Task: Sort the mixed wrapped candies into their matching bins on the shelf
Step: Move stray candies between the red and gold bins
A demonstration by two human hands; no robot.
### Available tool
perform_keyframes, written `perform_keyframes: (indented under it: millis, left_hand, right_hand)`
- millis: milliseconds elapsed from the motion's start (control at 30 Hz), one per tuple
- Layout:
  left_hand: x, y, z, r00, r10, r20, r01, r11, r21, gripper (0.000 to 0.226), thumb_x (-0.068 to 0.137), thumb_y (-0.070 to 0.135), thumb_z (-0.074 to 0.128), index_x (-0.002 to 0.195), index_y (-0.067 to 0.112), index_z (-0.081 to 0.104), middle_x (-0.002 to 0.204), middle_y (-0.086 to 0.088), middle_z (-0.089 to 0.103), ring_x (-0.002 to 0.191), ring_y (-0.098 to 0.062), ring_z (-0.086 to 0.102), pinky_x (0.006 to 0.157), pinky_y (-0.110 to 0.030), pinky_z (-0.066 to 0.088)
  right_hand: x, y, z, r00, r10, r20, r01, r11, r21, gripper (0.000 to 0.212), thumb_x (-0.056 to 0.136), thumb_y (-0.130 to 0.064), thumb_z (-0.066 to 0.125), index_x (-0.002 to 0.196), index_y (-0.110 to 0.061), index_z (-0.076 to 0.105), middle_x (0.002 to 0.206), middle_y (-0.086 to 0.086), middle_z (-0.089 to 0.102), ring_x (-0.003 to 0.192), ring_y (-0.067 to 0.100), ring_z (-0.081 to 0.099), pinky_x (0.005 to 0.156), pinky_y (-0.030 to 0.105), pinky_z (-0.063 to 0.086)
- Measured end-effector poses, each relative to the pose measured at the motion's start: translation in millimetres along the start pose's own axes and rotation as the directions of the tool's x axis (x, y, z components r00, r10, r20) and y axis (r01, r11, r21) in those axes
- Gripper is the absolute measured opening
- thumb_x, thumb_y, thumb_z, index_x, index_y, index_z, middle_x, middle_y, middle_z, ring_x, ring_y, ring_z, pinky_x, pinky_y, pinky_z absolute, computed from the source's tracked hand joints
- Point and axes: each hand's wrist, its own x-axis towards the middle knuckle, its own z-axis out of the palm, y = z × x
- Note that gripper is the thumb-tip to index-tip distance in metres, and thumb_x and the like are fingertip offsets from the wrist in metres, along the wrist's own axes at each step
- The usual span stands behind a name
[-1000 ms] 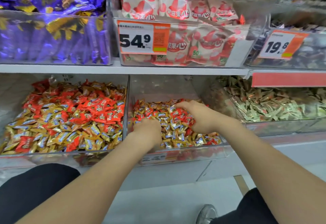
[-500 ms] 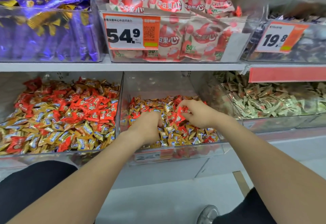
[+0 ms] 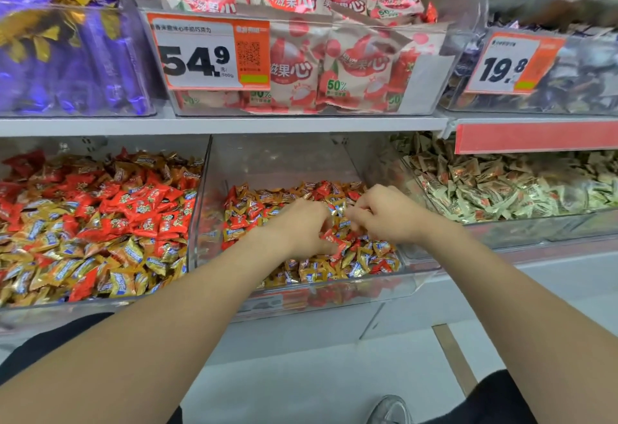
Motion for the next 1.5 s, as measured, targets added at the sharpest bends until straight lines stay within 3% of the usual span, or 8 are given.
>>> perform_keyframes:
  millis: [267, 500, 833, 1100, 1167, 1333, 1433, 1500]
  left_hand:
    - [3, -15, -7, 0.993, 0.065, 0.098, -0.070, 0.997, 0.044, 0.029, 0.085, 0.028, 0.087, 0.102, 0.023, 0.064, 0.096, 0.002, 0.059, 0.092, -0.022, 0.062, 0.078, -0.040, 0.054]
    - [-24, -26, -17, 0.993, -0.011, -0.115, -0.001, 0.994, -0.105, 0.024, 0.090, 0.026, 0.082, 0.110, 0.023, 0.068, 0.099, 0.002, 0.060, 0.103, -0.019, 0.042, 0.084, -0.036, 0.041]
    - [-56, -28, -25, 0.971, -0.197, -0.134, 0.126, 0.902, -0.412, 0.022, 0.095, 0.024, 0.077, 0.114, 0.023, 0.066, 0.098, -0.014, 0.070, 0.078, -0.025, 0.069, 0.059, -0.031, 0.053]
    - [-52, -36, -22, 0.934, -0.355, 0.035, 0.277, 0.660, -0.698, 0.018, 0.100, 0.018, 0.069, 0.116, 0.023, 0.062, 0.100, -0.008, 0.064, 0.068, -0.020, 0.063, 0.075, -0.038, 0.059]
    - [-51, -35, -19, 0.935, -0.347, 0.069, 0.289, 0.637, -0.715, 0.018, 0.102, 0.017, 0.067, 0.117, 0.023, 0.060, 0.106, -0.009, 0.061, 0.067, -0.017, 0.066, 0.083, -0.040, 0.064]
    - [-48, -31, -13, 0.926, -0.354, 0.132, 0.331, 0.590, -0.737, 0.018, 0.103, 0.011, 0.063, 0.118, 0.018, 0.056, 0.102, -0.009, 0.057, 0.068, -0.017, 0.067, 0.080, -0.040, 0.065]
    - [-48, -27, -13, 0.925, -0.362, 0.120, 0.329, 0.601, -0.729, 0.021, 0.100, 0.006, 0.061, 0.117, 0.015, 0.053, 0.090, -0.015, 0.066, 0.062, -0.018, 0.060, 0.060, -0.030, 0.055]
    - [-51, -24, -15, 0.925, -0.368, 0.093, 0.323, 0.636, -0.701, 0.014, 0.097, 0.006, 0.065, 0.107, 0.011, 0.056, 0.085, -0.014, 0.069, 0.063, -0.018, 0.059, 0.061, -0.030, 0.052]
  right_hand:
    - [6, -2, 12, 0.993, -0.072, 0.098, 0.073, 0.997, -0.015, 0.005, 0.086, -0.035, 0.078, 0.090, -0.033, 0.077, 0.093, -0.017, 0.075, 0.093, 0.005, 0.066, 0.100, 0.034, 0.051]
    - [4, -18, 30, 0.968, -0.121, 0.219, 0.154, 0.978, -0.139, 0.058, 0.075, -0.045, 0.093, 0.127, -0.030, 0.072, 0.125, -0.014, 0.068, 0.110, 0.007, 0.057, 0.094, 0.028, 0.049]
    - [6, -30, 21, 0.991, -0.053, 0.122, 0.066, 0.991, -0.112, 0.046, 0.100, -0.056, 0.061, 0.087, -0.013, 0.056, 0.086, 0.009, 0.063, 0.077, 0.022, 0.057, 0.069, 0.041, 0.047]
    - [-9, -38, 8, 0.946, -0.067, 0.317, -0.043, 0.944, 0.328, 0.016, 0.096, -0.008, 0.062, 0.102, -0.017, 0.073, 0.074, 0.002, 0.074, 0.054, 0.012, 0.053, 0.051, 0.024, 0.042]
    - [-8, -36, 12, 0.896, -0.050, 0.441, -0.065, 0.968, 0.241, 0.011, 0.093, -0.025, 0.074, 0.086, -0.020, 0.080, 0.066, 0.000, 0.067, 0.057, 0.017, 0.050, 0.055, 0.029, 0.043]
    - [-2, -37, 29, 0.879, 0.032, 0.475, 0.026, 0.993, -0.116, 0.079, 0.059, -0.090, 0.072, 0.079, -0.014, 0.081, 0.081, 0.005, 0.077, 0.079, 0.025, 0.070, 0.080, 0.044, 0.062]
    - [4, -39, 36, 0.894, 0.021, 0.449, 0.078, 0.976, -0.203, 0.104, 0.047, -0.096, 0.070, 0.086, -0.001, 0.078, 0.088, 0.017, 0.074, 0.070, 0.031, 0.062, 0.069, 0.047, 0.058]
    - [5, -41, 41, 0.897, -0.036, 0.441, 0.150, 0.963, -0.226, 0.076, 0.063, -0.075, 0.084, 0.078, -0.001, 0.074, 0.071, 0.014, 0.068, 0.064, 0.024, 0.055, 0.060, 0.038, 0.049]
